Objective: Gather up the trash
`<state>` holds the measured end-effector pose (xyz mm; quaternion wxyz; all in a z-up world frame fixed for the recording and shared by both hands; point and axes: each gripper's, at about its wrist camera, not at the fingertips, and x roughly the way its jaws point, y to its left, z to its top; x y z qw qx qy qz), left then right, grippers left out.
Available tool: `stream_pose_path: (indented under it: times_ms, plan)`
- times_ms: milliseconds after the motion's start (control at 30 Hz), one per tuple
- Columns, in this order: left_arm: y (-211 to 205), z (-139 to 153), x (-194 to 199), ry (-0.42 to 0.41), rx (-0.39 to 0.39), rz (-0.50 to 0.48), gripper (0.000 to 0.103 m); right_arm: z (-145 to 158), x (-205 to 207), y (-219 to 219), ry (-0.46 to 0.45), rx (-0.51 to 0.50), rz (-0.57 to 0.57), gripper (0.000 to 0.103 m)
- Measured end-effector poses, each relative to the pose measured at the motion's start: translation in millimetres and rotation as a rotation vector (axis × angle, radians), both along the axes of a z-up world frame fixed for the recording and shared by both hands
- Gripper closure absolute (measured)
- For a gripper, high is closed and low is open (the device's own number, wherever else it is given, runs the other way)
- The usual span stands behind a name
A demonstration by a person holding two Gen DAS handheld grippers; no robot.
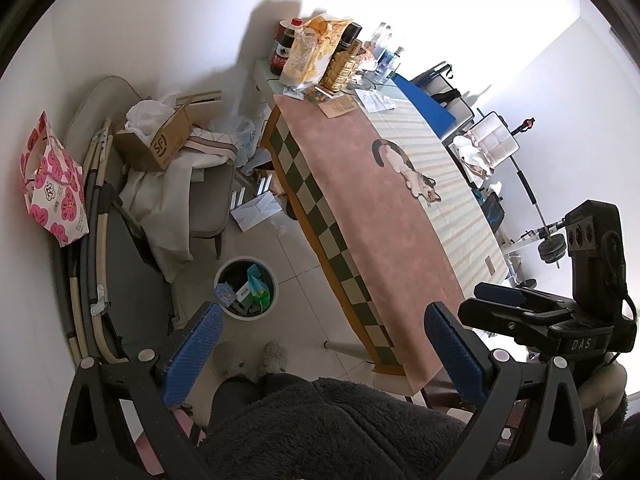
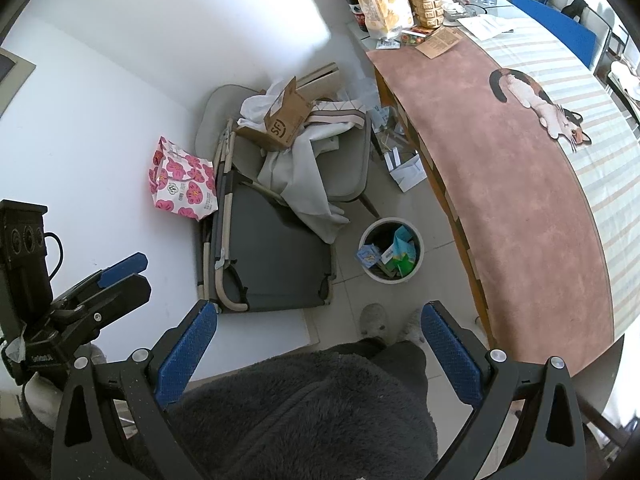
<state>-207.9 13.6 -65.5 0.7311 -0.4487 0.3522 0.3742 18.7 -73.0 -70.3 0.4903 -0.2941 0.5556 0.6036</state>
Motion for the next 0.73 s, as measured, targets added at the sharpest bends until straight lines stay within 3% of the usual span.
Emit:
stream_pose_path:
  times_ms: [733]
  plan:
    - [-4.0,-0.9,0.7,-0.001,0.002,0.004,0.0,-0.4,0.1,-0.7,0.003,0.002,-0.004,0.0]
